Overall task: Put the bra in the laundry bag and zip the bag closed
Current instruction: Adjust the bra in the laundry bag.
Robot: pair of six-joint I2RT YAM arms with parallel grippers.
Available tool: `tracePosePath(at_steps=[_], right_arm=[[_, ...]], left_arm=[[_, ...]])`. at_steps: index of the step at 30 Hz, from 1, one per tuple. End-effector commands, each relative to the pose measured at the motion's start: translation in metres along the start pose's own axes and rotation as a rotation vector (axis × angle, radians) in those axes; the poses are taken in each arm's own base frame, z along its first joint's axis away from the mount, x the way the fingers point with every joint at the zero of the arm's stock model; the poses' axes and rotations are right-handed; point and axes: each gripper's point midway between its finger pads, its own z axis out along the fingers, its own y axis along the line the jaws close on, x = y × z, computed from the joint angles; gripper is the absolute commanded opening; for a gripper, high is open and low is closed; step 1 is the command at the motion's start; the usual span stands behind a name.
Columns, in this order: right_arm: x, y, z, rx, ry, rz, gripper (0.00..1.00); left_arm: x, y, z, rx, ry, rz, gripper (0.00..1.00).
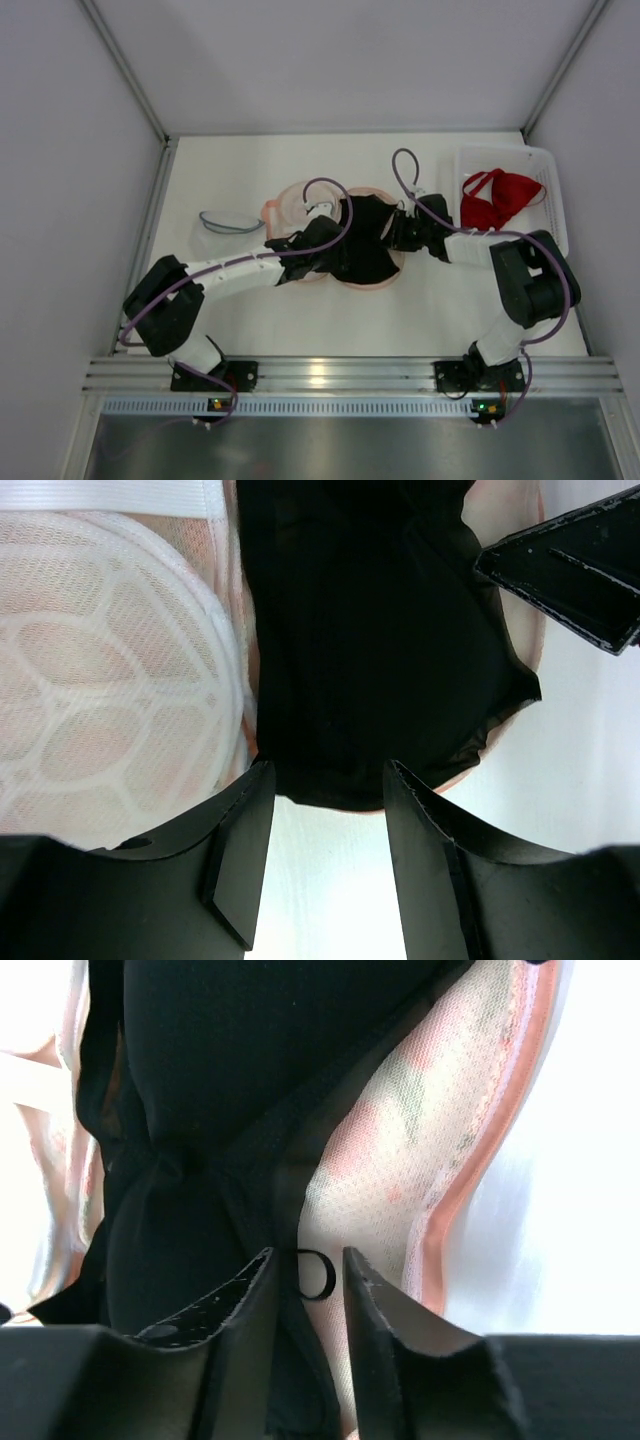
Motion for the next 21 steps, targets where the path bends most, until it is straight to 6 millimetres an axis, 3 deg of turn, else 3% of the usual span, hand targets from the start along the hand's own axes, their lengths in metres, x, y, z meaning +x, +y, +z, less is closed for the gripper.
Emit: tracePosePath(at_steps=[1,2,4,13,21], right_arm=[[0.001,0.014,0.003,-0.064,-0.01,0.019,0.28],[-0.001,0.017,0.002,-0.076,-0.013,0.022,0.13],[-0.005,0.019,-0.001,-0.076,-0.027,0.022,0.01],[-0.047,0.044,-0.034,-0.122,-0.185,0.011,0.0],[-0.072,0.059,-0.045,-0.173,-0.293,0.028,0.0]], left_arm=[[-0.003,-0.007,0.003,0.016,-0.014,-0.012,0.53],[-0.004,-0.007,0.002,0.02,-0.017,-0.015,0.53],[-0.004,-0.008,0.001,0.021,-0.018,-0.012,0.53],[0.0,-0.004,0.003,0.005,-0.016,-0.024,0.52],[-0.003,-0.01,-0.001,0.031,-0.018,-0.027,0.51]])
